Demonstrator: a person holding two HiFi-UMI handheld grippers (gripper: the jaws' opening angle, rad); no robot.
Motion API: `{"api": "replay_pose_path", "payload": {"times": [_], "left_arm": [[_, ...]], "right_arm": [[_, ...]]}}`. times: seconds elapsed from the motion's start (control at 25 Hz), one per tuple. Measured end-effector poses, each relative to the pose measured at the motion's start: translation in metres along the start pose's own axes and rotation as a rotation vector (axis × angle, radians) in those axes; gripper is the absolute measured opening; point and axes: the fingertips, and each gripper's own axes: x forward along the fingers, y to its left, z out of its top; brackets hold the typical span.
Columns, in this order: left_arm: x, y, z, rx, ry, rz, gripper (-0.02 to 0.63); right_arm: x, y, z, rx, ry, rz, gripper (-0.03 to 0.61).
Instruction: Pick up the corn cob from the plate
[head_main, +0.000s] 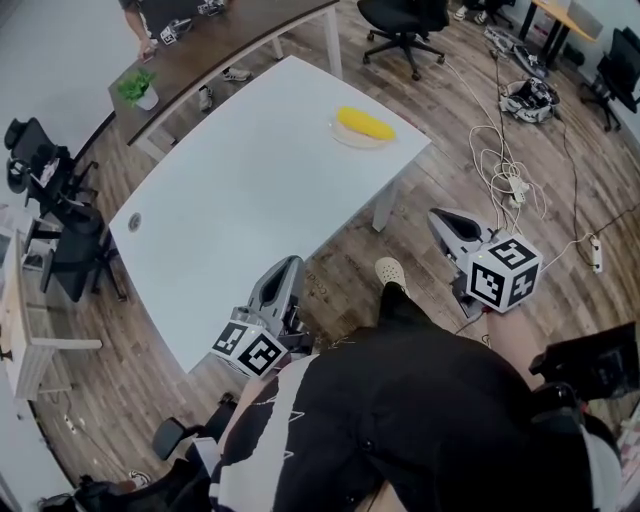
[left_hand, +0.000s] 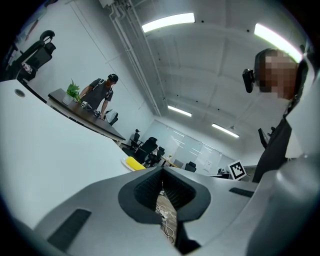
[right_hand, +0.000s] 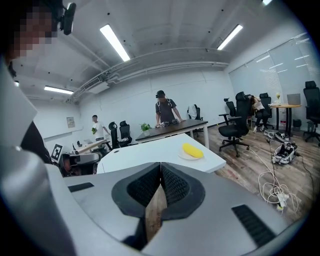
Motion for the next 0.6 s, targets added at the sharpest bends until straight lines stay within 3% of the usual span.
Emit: {"api": "replay_pose_path", "payload": {"times": [0.16,0.36,0.6], "left_arm": [[0.007,0.01,0.003,-0.009,0.016,0.016,0.015],[0.026,0.018,0.011,-0.011,0.013,0.039,0.015],[0.055,0.04,0.026,-0.014,-0.006,0.086,0.015]], "right_arm": [[0.016,0.005,0.007,0.004,0.001,0.068,0.015],[0.038,-0.018,0.018,0.005,0.024,0.068,0.015],[0.078,-0.033,0.041,-0.028,0.038,0.131,0.015]]}}
